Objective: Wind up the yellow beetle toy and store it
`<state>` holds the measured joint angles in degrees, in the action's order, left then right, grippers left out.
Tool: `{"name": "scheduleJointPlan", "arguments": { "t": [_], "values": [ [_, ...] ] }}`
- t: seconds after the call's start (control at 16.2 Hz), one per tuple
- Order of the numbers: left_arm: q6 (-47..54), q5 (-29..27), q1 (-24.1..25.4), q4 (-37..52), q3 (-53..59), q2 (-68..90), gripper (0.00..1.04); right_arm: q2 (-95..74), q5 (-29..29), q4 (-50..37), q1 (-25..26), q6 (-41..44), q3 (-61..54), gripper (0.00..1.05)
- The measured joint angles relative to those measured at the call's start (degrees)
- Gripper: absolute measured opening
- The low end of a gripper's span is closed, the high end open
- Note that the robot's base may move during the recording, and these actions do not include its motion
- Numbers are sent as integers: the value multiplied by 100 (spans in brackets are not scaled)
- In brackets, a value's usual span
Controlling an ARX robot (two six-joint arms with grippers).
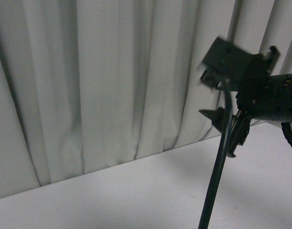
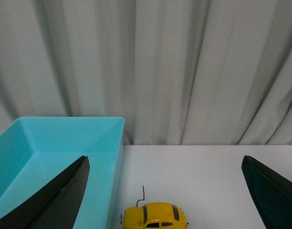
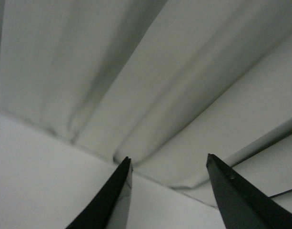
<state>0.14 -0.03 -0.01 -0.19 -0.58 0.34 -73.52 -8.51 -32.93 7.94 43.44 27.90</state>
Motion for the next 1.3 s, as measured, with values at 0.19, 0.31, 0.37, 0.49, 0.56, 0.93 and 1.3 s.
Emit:
{"name": "scheduleJointPlan", "arguments": {
  "t": [0.19, 0.31, 0.37, 0.49, 0.56, 0.93, 1.3],
  "values": [
    [0, 0, 0, 0, 0, 0, 98, 1552, 763, -680, -761, -3416, -809, 20],
    [0, -2, 0, 0, 0, 0, 98, 1781, 772, -680, -831, -3847, -1108, 6],
    [-4, -7, 0, -4, 0, 0, 98, 1858, 828, -651, -824, -3993, -1292, 2],
    [0, 0, 0, -2, 0, 0, 98, 2140, 848, -608, -824, -4151, -1604, 2],
    [0, 2, 0, -2, 0, 0, 98, 2321, 848, -603, -824, -4192, -1703, 2],
    [0, 0, 0, -2, 0, 0, 98, 3281, 850, -170, -824, -4242, -2234, 2],
    [0, 0, 0, -2, 0, 0, 98, 3849, 850, 186, -824, -4245, -2437, 2]
  ]
}}
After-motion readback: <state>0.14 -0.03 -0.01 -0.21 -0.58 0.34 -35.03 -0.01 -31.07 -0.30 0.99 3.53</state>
